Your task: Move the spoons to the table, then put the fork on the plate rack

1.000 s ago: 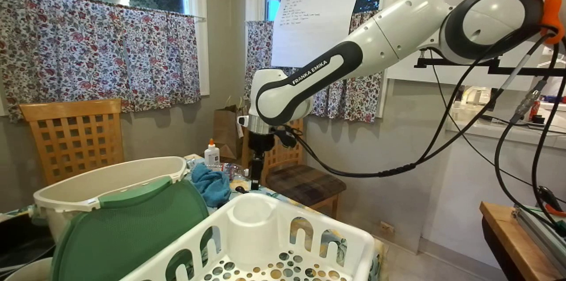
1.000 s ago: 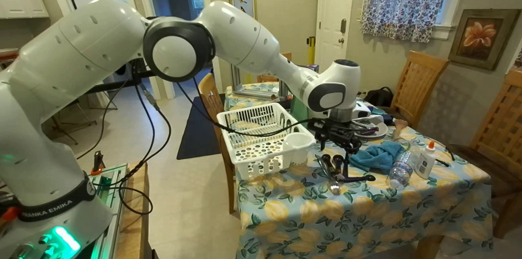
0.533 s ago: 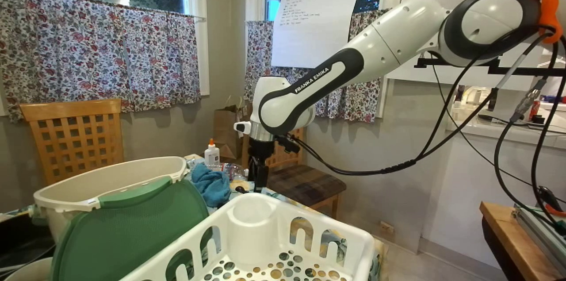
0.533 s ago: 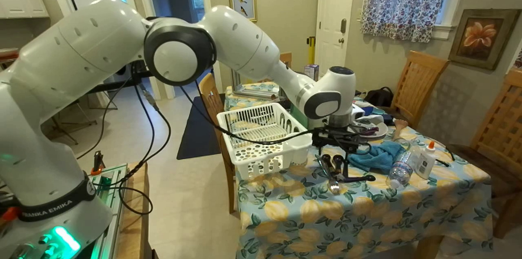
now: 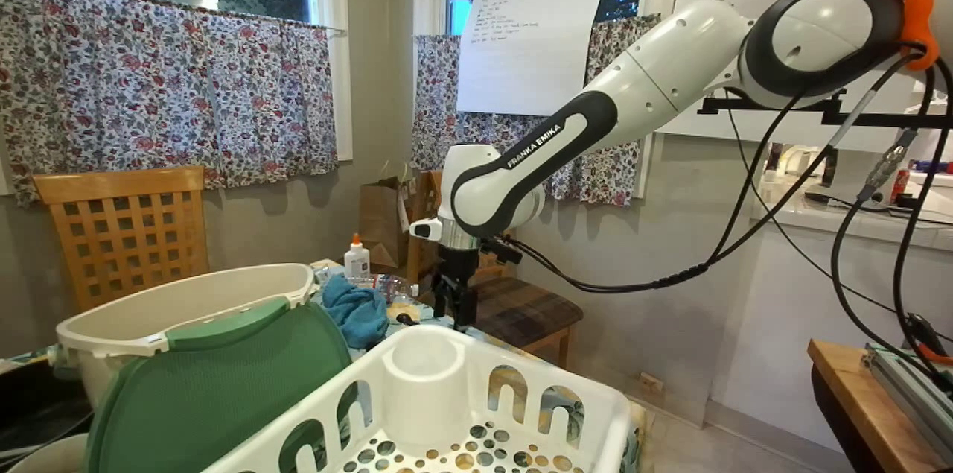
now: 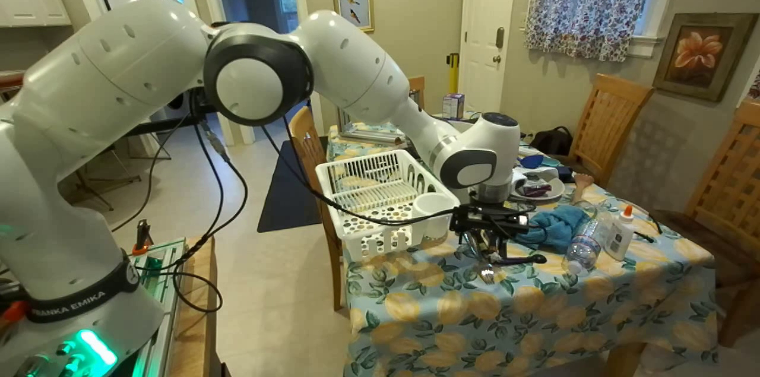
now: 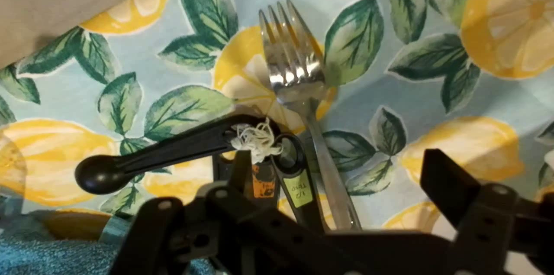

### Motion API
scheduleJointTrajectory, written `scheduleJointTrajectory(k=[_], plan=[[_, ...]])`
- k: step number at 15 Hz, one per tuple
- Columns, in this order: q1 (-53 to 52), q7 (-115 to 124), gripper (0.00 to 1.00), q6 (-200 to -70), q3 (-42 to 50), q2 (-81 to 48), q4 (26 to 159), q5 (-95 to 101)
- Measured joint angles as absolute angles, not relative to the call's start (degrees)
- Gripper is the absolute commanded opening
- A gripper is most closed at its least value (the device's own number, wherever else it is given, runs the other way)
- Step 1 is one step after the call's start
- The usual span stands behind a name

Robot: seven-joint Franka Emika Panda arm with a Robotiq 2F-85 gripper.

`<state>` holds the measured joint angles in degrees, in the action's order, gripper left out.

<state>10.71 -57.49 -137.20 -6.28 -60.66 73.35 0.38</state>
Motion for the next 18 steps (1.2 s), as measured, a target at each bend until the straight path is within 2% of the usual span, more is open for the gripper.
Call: scheduleJointTrajectory(k=[12,13,14,15,17,18], plan=[[10.45,-59.59,1.0,-141.99,-4.88,-61.75,75.6,1.14],[10.44,-59.59,0.96,-142.19,-4.88,-61.94,75.6,1.14],[10.44,-59.59,0.87,-142.39,-4.86,-62.15,75.6,1.14],[10.43,-59.58,0.73,-142.51,-4.79,-62.33,75.6,1.14],[10.42,-59.5,0.63,-142.89,-4.58,-62.68,75.59,1.14],[10.42,-59.37,0.54,-143.1,-4.43,-62.85,75.59,1.14]])
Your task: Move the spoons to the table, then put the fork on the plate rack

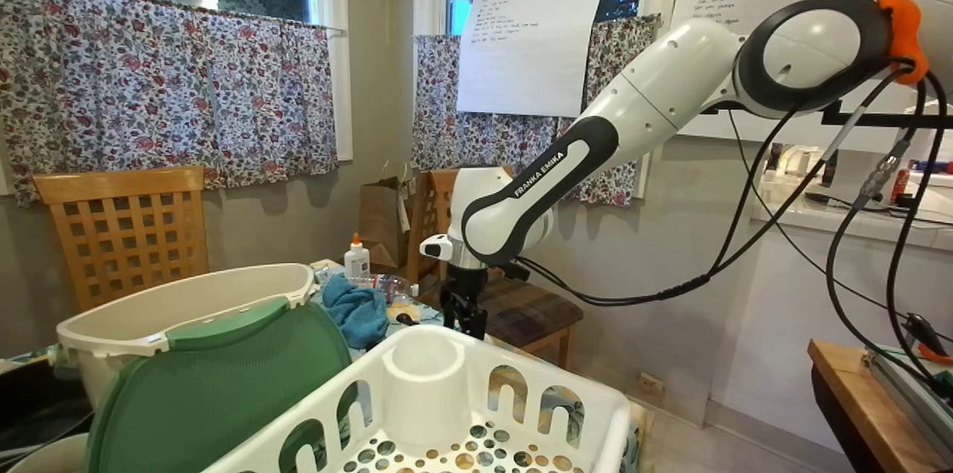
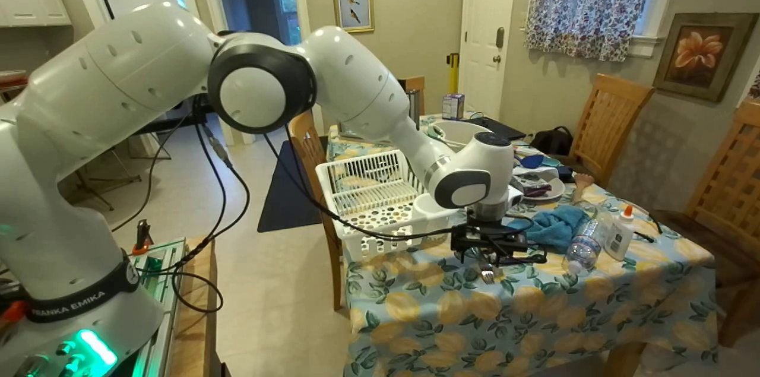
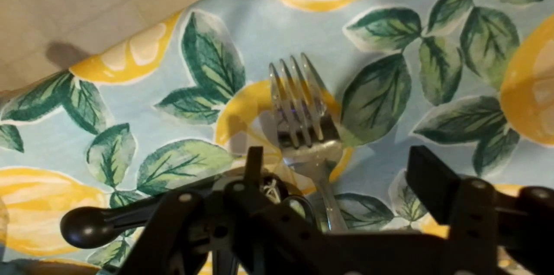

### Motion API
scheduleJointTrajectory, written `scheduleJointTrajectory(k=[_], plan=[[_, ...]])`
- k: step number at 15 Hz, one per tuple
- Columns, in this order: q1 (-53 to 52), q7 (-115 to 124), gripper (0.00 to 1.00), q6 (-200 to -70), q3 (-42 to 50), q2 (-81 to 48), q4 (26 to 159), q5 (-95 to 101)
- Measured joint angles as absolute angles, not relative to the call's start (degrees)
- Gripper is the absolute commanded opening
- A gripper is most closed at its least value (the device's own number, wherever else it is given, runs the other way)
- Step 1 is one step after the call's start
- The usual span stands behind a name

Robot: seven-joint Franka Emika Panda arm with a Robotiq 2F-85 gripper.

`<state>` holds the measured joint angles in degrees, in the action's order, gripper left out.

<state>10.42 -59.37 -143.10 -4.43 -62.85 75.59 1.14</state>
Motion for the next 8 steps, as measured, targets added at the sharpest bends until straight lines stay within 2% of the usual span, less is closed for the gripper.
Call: scheduleJointTrajectory(k=[5,6,7,8], plan=[[10.42,-58.72,0.2,-143.63,-3.92,-63.47,75.57,1.14],[10.41,-58.61,0.52,-143.63,-3.93,-63.41,75.56,1.14],[10.37,-58.49,0.6,-143.63,-3.93,-63.34,75.55,1.14],[10.36,-58.39,0.62,-143.63,-3.93,-63.35,75.53,1.14]])
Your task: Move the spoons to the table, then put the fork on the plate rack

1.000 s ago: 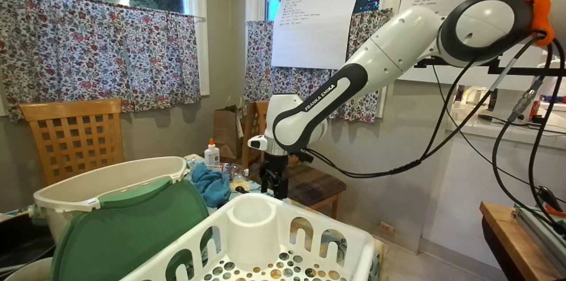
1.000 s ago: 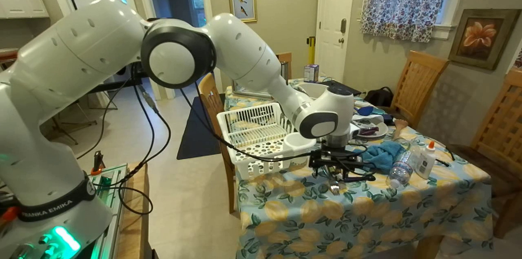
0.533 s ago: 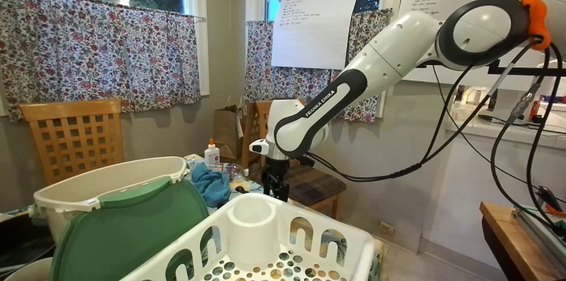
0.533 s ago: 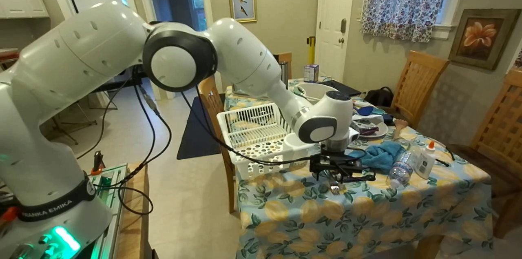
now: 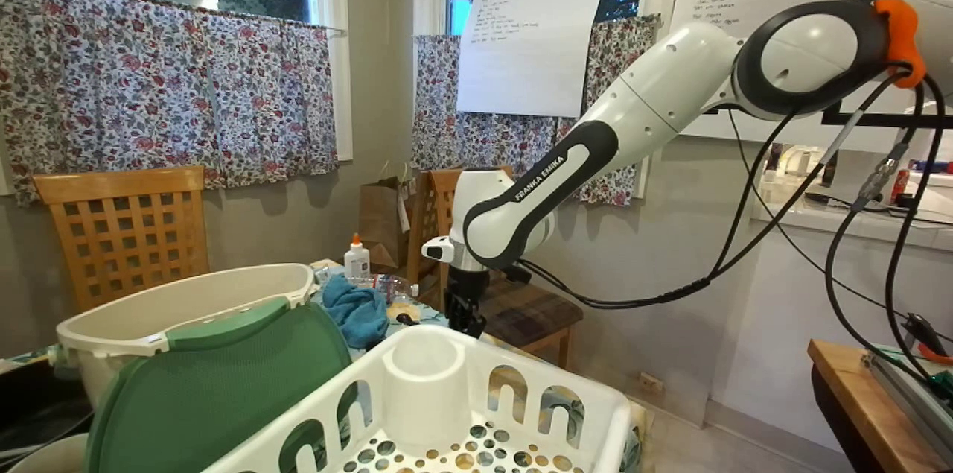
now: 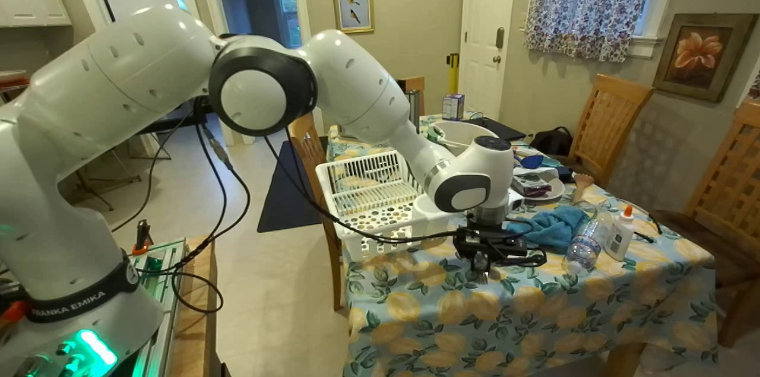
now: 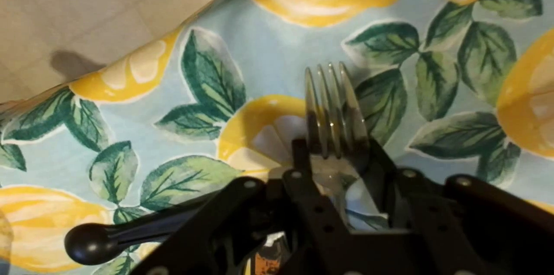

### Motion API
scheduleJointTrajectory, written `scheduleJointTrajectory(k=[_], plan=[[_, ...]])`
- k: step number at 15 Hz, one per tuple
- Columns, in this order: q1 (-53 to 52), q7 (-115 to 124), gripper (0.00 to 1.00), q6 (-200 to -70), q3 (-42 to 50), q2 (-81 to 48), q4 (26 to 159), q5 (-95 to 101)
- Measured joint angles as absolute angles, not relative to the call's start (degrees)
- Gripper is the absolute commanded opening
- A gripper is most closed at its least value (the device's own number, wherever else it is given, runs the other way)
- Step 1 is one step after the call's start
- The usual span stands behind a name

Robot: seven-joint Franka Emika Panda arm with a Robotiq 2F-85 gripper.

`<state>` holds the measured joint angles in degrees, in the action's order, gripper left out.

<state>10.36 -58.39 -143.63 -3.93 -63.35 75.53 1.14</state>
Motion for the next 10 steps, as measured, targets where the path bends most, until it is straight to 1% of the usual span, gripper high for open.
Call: scheduleJointTrajectory(k=[1,3,5,10], plan=[[10.36,-58.29,0.21,-143.65,-3.92,-63.35,75.53,1.14],[10.36,-58.21,0.22,-143.8,-3.83,-63.43,75.53,1.14],[10.35,-58.17,0.09,-143.84,-3.82,-63.39,75.53,1.14],[10.34,-58.09,0.09,-143.89,-3.82,-63.37,75.52,1.14]])
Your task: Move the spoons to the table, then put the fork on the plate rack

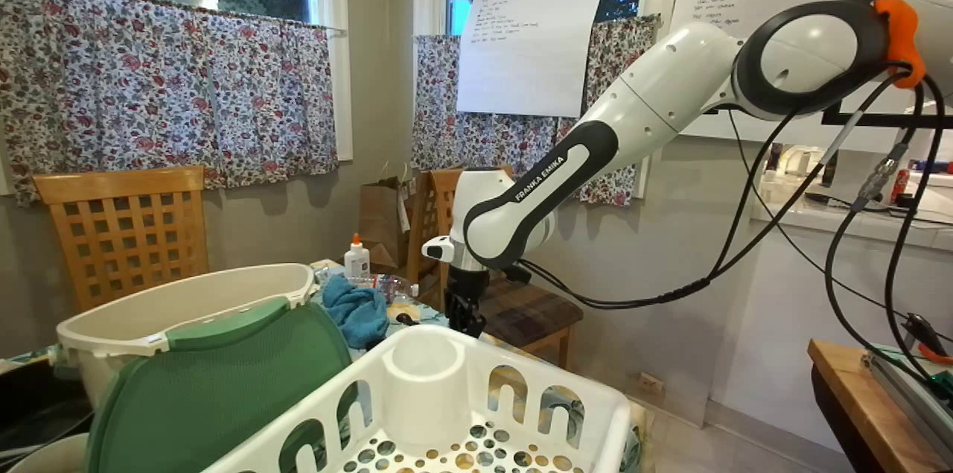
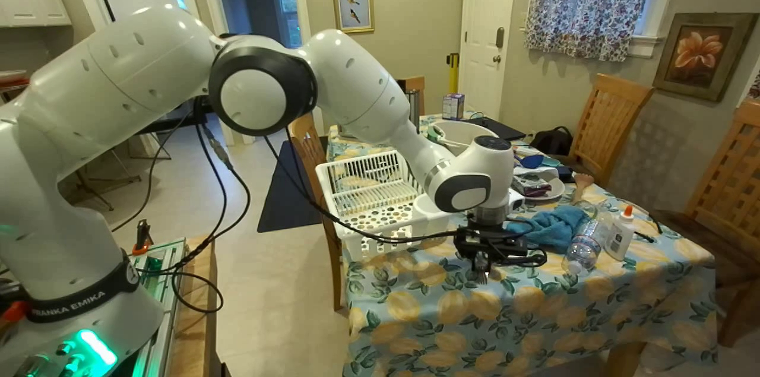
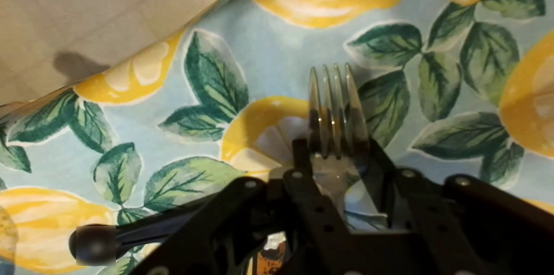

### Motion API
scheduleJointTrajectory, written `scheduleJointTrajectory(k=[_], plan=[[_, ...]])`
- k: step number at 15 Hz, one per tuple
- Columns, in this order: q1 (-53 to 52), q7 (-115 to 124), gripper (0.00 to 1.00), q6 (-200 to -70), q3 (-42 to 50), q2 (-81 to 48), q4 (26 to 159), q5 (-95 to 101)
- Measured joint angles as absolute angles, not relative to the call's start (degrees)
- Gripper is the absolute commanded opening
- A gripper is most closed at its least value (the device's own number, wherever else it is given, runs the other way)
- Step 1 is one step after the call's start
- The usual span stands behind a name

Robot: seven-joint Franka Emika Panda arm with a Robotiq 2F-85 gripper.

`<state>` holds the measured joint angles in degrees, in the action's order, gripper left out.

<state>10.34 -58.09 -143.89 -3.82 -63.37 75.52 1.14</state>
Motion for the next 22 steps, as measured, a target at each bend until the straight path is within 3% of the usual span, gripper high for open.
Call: scheduleJointTrajectory(k=[10,22], plan=[[9.99,-58.08,0.09,-145.25,-4.0,-61.78,75.98,1.33],[9.56,-59.97,0.09,-147.1,-4.27,-46.24,89.29,3.78]])
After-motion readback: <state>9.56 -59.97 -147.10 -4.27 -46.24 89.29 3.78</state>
